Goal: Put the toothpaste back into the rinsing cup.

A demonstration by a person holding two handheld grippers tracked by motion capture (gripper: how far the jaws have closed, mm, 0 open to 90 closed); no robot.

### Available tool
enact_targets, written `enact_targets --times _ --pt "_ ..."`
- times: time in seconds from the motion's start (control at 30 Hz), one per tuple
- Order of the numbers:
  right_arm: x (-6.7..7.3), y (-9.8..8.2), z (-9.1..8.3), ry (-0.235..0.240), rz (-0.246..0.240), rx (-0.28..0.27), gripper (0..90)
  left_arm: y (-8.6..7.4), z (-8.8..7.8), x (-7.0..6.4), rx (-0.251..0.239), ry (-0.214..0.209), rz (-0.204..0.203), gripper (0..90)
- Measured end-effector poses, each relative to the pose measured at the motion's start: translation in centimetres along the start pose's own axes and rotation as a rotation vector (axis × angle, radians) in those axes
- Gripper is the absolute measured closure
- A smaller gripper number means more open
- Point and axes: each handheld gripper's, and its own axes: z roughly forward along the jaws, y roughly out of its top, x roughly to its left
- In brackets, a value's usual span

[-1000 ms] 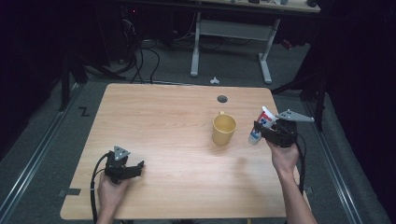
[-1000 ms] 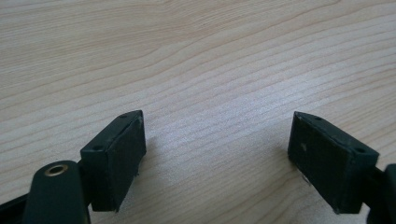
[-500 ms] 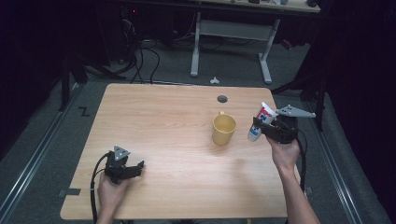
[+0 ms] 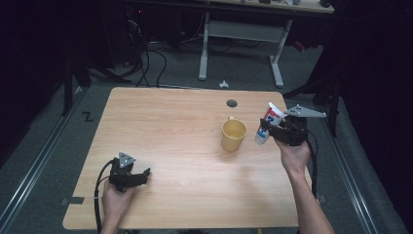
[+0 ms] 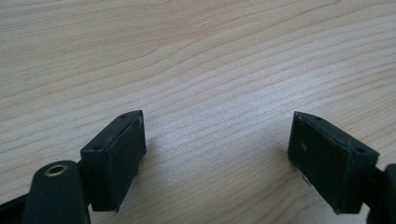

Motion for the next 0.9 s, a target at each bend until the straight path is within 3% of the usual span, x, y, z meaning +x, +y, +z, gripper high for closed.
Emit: enact_targets --times 0.9 --pt "1.6 2.3 2.0 0.046 -0.034 0.000 66.8 0.0 0.0 0.0 0.000 0.000 0.000 19.5"
